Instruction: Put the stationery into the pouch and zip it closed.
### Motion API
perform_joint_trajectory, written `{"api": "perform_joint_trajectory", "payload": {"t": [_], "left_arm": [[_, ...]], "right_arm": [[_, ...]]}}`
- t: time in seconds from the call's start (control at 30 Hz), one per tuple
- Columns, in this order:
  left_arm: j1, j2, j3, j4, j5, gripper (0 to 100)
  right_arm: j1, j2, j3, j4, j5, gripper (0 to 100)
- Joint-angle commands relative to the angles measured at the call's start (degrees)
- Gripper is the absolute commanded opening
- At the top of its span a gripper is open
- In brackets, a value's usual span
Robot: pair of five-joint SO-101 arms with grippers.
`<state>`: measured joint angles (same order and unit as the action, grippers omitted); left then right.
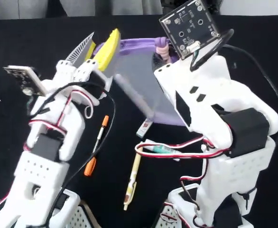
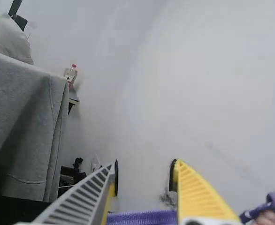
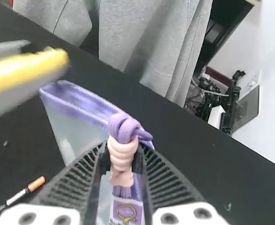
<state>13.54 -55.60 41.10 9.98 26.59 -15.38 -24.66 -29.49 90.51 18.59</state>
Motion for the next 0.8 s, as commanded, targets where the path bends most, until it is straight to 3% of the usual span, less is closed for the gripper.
{"api": "perform_joint_trajectory", "payload": {"t": [0.0,0.2,0.43,0.6,0.77], "left_arm": [[-6.3,-1.1,-23.7,19.5,-0.4,20],[-14.1,9.0,-41.4,46.4,-0.5,20],[-13.5,20.0,-42.2,67.8,-10.8,20],[-5.9,23.6,-30.4,69.5,-17.0,20],[-3.3,27.1,-12.9,56.9,-19.8,20]], "right_arm": [[1.1,-0.4,-1.2,-1.8,0.6,1.1],[1.2,-0.4,-1.3,-1.9,0.6,1.1],[7.3,0.0,-1.3,-3.9,0.4,1.1],[7.9,-0.4,-1.6,-3.9,0.3,1.1],[7.9,-0.3,-2.4,-3.4,0.3,1.1]]}}
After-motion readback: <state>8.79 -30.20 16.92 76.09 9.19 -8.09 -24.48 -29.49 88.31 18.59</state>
